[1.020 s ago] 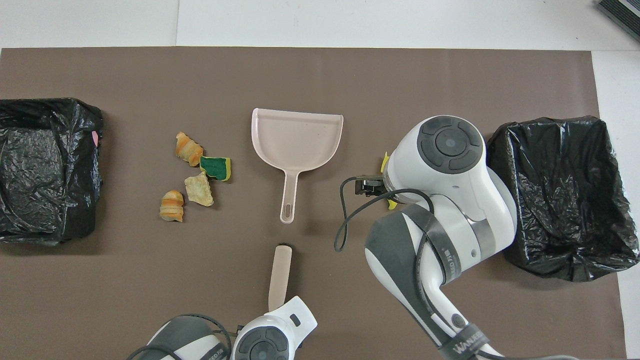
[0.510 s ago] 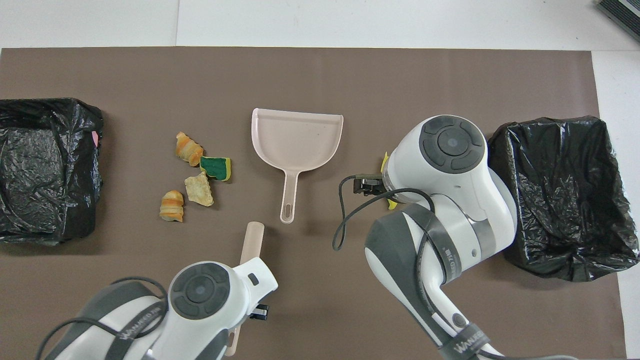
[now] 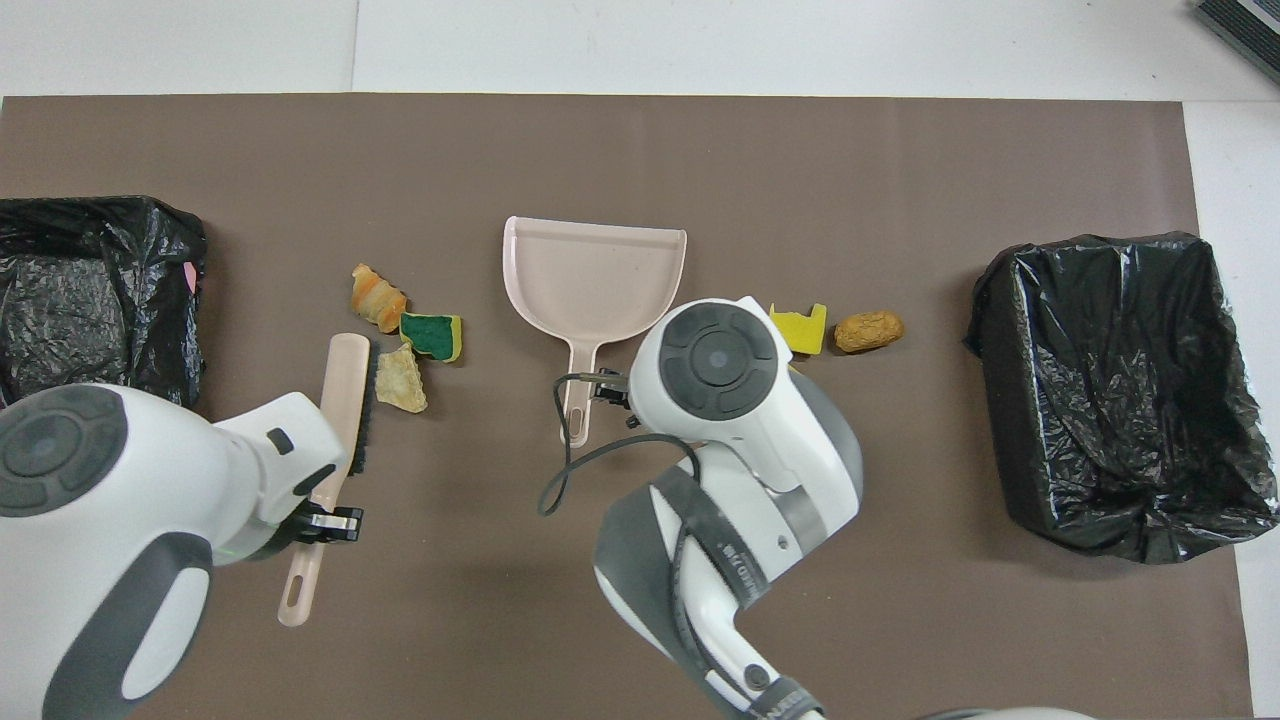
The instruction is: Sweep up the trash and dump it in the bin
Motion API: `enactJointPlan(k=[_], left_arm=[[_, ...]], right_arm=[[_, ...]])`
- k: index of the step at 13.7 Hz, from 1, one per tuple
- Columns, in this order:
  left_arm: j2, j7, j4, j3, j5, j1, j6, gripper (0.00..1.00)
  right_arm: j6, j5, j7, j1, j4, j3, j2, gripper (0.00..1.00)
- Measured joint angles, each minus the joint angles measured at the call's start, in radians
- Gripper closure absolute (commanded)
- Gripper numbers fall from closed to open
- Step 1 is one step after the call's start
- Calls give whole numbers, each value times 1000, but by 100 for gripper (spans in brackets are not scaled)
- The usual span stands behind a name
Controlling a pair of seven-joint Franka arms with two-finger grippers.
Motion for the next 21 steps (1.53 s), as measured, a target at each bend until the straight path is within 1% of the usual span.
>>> enactJointPlan(k=[2,4,6,7,9,11,12,13,14,15,17,18,21], left_arm=[[43,96,41,2,26,98,6,100],[86,160,82,2,32,170,38,100],[109,191,97,2,35,216,85,100],[115,201,99,2,35,230,101,100],[121,206,99,1,35,235,110,100],[122,206,99,-1,35,235,110,100],[122,206,99,-1,35,235,110,100],[122,206,99,-1,36,236,110,100],[122,206,99,-1,36,236,110,100],[122,206,99,-1,36,236,110,100],[122,206,99,-1,36,236,110,100],[122,206,99,-1,36,236,110,100],[122,202,99,-1,36,238,106,100]], right_arm=[[1,-52,106,71,99,0,95,0],[1,-76,137,97,178,0,173,0],[1,-101,137,93,208,-4,207,0],[4,-110,137,92,211,-5,219,7],[19,-138,137,93,212,-5,239,30],[19,-147,136,93,215,-5,245,47],[19,-148,134,93,216,-5,245,49],[19,-148,133,93,218,-5,245,49],[19,-149,132,93,219,-5,245,52],[19,-149,132,94,220,-5,245,60],[18,-150,130,94,224,-5,245,89],[14,-150,123,93,226,-5,245,100],[11,-150,95,90,231,-8,242,100]])
